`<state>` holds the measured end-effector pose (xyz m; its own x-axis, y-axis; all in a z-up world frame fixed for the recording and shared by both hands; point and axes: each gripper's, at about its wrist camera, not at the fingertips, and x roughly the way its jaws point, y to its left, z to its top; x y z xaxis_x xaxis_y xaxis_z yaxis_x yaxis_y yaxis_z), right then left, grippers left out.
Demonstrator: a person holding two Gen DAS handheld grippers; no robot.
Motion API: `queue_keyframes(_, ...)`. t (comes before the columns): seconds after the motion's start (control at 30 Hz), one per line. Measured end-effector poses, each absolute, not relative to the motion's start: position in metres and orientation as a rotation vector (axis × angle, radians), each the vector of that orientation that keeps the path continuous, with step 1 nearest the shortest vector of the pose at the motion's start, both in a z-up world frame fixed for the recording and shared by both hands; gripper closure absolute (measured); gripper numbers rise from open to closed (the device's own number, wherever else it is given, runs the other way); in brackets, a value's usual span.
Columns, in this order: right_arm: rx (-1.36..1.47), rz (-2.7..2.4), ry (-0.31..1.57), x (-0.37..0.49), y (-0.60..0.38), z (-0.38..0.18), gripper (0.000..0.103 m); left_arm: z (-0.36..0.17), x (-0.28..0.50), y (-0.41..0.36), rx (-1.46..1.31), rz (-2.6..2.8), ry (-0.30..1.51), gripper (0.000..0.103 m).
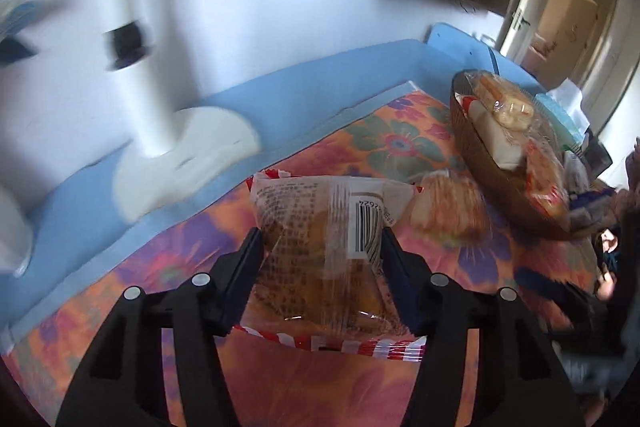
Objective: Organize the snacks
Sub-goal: 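Grasp the striped bread bag with left tool while right tool grasps wafer-stick pack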
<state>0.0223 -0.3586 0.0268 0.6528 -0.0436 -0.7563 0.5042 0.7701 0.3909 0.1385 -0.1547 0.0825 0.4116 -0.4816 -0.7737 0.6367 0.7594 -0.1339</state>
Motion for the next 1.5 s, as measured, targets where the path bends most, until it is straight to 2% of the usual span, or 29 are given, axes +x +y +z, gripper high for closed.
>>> queue_keyframes(0.3, 0.588, -0.554, 0.774, 0.085, -0.355, 0.017, 0.005, 0.054, 0.078, -0.042, 0.082, -0.497, 0.925, 0.043)
queue_keyframes(0.33, 0.563, -0.567, 0.777, 0.087, -0.355, 0.017, 0.011, 0.051, 0.075, -0.039, 0.061, -0.499, 0.904, 0.042)
queue_keyframes(0.37, 0.543, -0.567, 0.767, 0.085, -0.354, 0.019, 0.028, 0.050, 0.071, -0.036, 0.042, -0.505, 0.871, 0.042)
queue_keyframes(0.43, 0.531, -0.533, 0.761, 0.080, -0.349, 0.020, 0.033, 0.047, 0.067, -0.036, 0.046, -0.499, 0.817, 0.039)
queue_keyframes(0.63, 0.369, -0.188, 0.780, 0.030, -0.294, 0.032, 0.035, 0.044, 0.060, -0.057, 0.131, -0.492, 0.771, 0.036)
queue_keyframes(0.77, -0.042, -0.061, 0.739, -0.008, -0.247, 0.039, 0.035, 0.043, 0.055, -0.061, 0.167, -0.483, 0.756, 0.033)
queue_keyframes(0.9, 0.004, -0.022, 0.807, -0.017, -0.262, 0.023, 0.038, 0.042, 0.057, -0.061, 0.167, -0.480, 0.763, 0.030)
queue_keyframes(1.0, 0.142, 0.009, 0.834, -0.012, -0.291, 0.022, 0.034, 0.040, 0.057, -0.062, 0.173, -0.469, 0.767, 0.027)
queue_keyframes(1.03, 0.188, 0.017, 0.859, -0.010, -0.299, 0.020, 0.030, 0.040, 0.057, -0.063, 0.175, -0.467, 0.766, 0.027)
queue_keyframes(1.07, 0.226, 0.005, 0.881, -0.009, -0.307, 0.017, 0.020, 0.039, 0.056, -0.064, 0.179, -0.463, 0.767, 0.026)
queue_keyframes(1.1, 0.242, -0.001, 0.879, -0.006, -0.305, 0.020, 0.017, 0.039, 0.056, -0.064, 0.183, -0.461, 0.766, 0.026)
queue_keyframes(1.23, 0.240, -0.004, 0.826, -0.002, -0.300, 0.024, 0.017, 0.037, 0.056, -0.068, 0.203, -0.455, 0.776, 0.019)
queue_keyframes(1.3, 0.200, -0.002, 0.811, -0.008, -0.292, 0.028, 0.012, 0.035, 0.058, -0.069, 0.208, -0.452, 0.794, 0.015)
queue_keyframes(1.5, 0.181, -0.015, 0.820, -0.008, -0.289, 0.027, 0.007, 0.033, 0.062, -0.066, 0.190, -0.440, 0.817, 0.014)
